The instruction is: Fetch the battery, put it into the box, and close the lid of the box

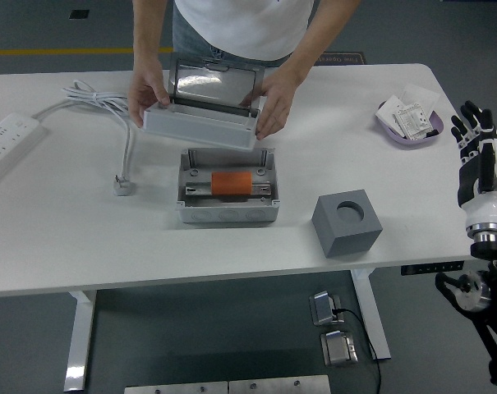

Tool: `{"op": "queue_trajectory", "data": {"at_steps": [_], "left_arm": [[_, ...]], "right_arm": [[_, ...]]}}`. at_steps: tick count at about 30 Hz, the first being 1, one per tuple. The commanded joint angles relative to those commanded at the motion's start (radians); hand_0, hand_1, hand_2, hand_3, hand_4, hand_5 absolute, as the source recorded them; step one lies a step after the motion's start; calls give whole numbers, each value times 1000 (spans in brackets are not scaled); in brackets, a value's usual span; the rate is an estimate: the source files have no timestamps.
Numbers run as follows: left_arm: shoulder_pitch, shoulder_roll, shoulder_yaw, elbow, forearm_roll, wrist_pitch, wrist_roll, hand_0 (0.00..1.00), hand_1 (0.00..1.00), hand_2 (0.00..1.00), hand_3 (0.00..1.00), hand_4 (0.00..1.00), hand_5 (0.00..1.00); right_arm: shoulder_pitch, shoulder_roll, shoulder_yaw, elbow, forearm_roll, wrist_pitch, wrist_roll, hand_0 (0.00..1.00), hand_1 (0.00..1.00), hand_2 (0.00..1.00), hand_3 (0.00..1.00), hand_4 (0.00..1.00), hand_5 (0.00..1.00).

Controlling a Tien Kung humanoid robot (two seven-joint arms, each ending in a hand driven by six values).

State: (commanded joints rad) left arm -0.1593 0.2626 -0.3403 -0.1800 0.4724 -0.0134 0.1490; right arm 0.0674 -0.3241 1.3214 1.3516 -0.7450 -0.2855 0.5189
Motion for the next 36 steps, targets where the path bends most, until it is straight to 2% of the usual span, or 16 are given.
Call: {"op": "queue_trajectory", "data": {"at_steps": [6, 13, 23, 27, 32, 36], "left_arm": [[-9, 3, 22, 0, -18, 0, -9, 576, 686, 553, 597, 493, 161], [-19, 13, 13, 0, -4, 3, -14, 576, 686, 553, 597, 493, 160], [2, 3, -164, 0, 178, 6, 28, 576, 686, 552, 598, 492, 160], [-14, -2, -91, 0, 106, 6, -6, 576, 686, 553, 598, 492, 160], [-32, 1, 82, -8, -62, 12, -90, 576, 686, 552, 598, 492, 160], [-31, 3, 170, -23, -142, 14, -110, 576, 686, 552, 599, 493, 161]], "right_arm": [[0, -2, 11, 9, 1, 0, 4, 939, 836, 861, 828, 964, 860], [-6, -11, 23, 15, 5, 0, 2, 940, 839, 859, 827, 963, 867], [6, -12, 8, 19, 0, 0, 0, 939, 838, 856, 826, 965, 873], [13, -13, 12, 21, -10, -4, -1, 934, 835, 853, 827, 965, 880], [7, -9, 21, 24, -16, -4, 2, 932, 831, 850, 827, 965, 880], [0, -12, 28, 25, -16, -4, 2, 932, 825, 846, 827, 964, 883]]}}
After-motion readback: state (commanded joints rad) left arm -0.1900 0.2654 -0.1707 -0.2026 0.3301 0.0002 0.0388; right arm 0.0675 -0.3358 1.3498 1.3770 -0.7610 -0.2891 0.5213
